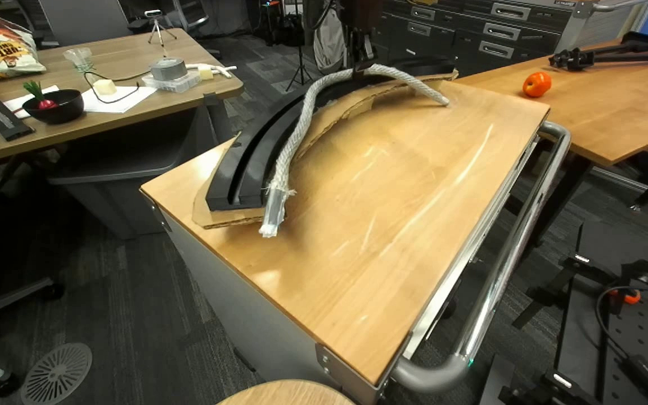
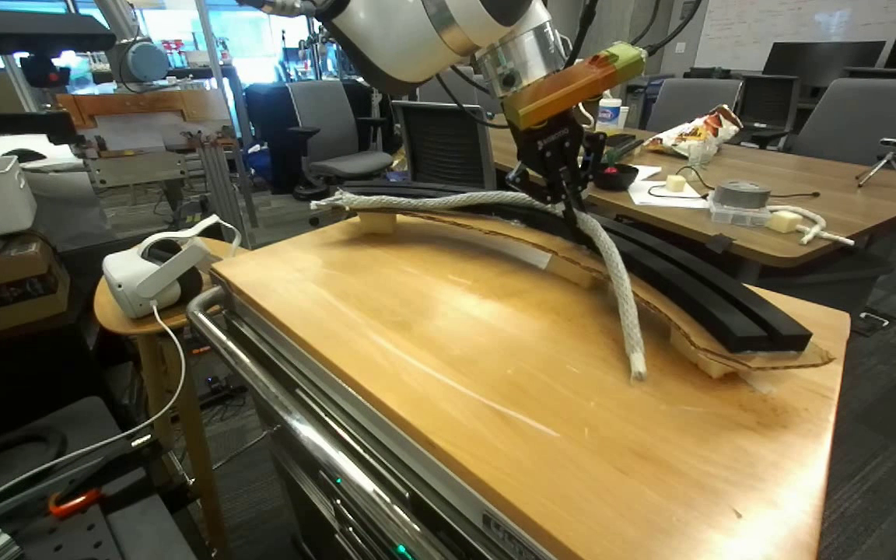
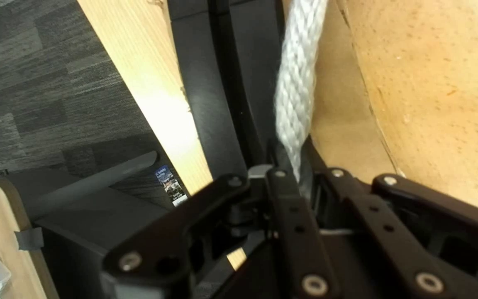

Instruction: Put the white rope on the black board

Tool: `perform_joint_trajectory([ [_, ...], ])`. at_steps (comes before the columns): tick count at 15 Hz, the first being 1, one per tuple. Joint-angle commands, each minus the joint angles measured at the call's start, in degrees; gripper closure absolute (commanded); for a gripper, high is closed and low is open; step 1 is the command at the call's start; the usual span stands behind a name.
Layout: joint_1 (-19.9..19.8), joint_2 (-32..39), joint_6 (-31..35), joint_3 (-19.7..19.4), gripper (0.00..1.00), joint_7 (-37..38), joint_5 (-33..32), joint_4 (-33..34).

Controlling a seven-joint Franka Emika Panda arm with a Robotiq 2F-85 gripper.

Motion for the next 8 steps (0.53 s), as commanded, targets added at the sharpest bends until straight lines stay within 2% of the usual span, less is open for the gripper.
perform_joint_trajectory([
  [1, -0.08, -1.33, 2.17, -0.53, 0.58, 1.84, 0.06, -0.64],
  [5, -2.86, -6.11, -0.4, 2.39, 0.27, -5.12, 9.65, -2.76],
  [8, -2.92, -11.98, -3.2, 1.05, 0.05, -5.23, 12.05, -5.75],
])
